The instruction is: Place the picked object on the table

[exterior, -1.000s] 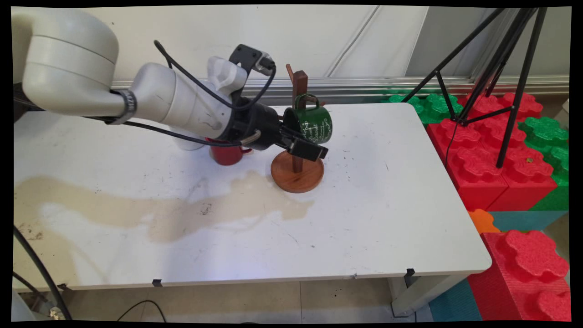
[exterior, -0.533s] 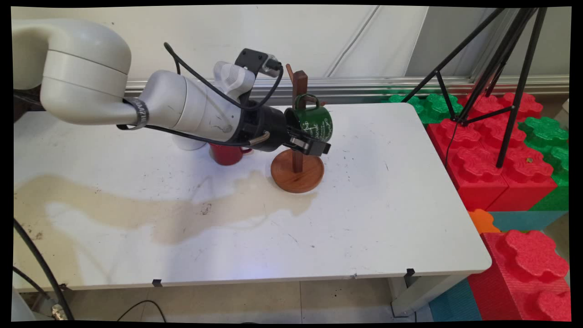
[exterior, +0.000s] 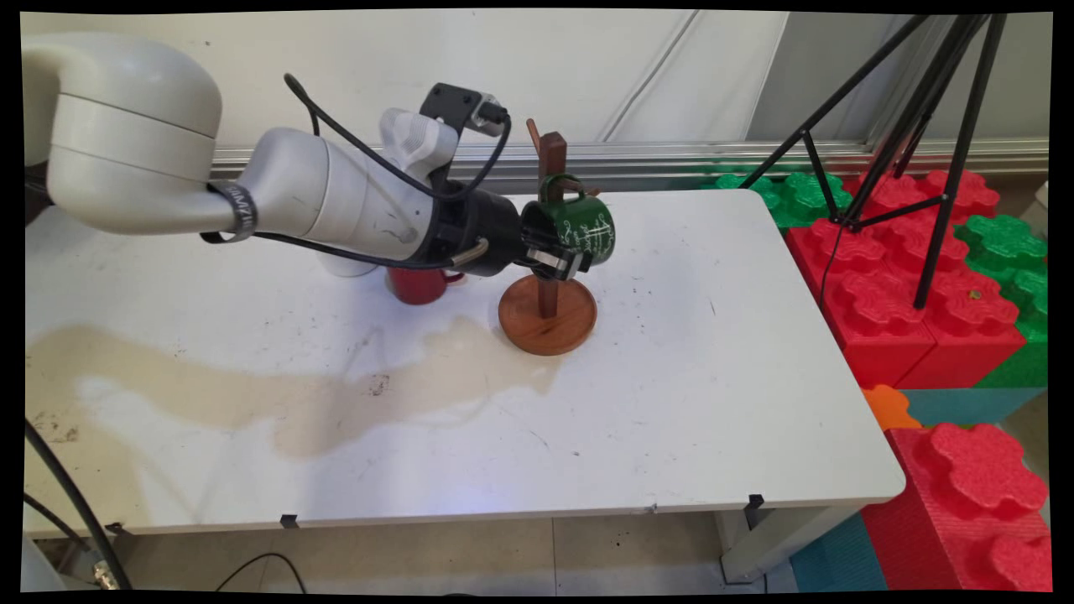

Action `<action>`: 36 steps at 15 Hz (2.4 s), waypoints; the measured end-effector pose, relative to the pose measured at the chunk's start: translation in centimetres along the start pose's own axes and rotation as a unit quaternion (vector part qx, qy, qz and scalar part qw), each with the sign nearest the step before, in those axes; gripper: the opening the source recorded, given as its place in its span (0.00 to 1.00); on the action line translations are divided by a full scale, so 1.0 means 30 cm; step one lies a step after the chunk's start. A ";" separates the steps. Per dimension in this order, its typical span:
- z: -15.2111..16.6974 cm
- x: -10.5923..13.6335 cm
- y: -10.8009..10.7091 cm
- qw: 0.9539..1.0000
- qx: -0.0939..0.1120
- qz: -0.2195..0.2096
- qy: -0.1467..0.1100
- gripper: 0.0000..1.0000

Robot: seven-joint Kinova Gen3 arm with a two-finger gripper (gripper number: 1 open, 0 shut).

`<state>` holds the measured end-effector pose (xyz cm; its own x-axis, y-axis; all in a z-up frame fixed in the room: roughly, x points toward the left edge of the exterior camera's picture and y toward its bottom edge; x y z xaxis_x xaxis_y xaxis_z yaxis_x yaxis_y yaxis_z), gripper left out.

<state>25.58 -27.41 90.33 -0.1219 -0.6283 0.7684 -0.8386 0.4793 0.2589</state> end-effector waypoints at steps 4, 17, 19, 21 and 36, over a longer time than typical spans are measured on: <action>-0.038 0.009 0.017 1.000 -0.002 0.004 0.008 0.00; -0.132 0.045 0.094 0.997 -0.041 0.063 0.027 0.00; -0.144 0.042 0.103 0.995 -0.048 0.079 0.024 0.00; -0.158 0.036 0.110 0.994 -0.054 0.095 0.018 0.00; -0.356 0.002 0.093 0.960 -0.092 0.260 -0.049 0.00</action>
<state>28.90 -19.56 97.36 -0.5556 -0.3257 0.7650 -0.5439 0.8383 -0.0382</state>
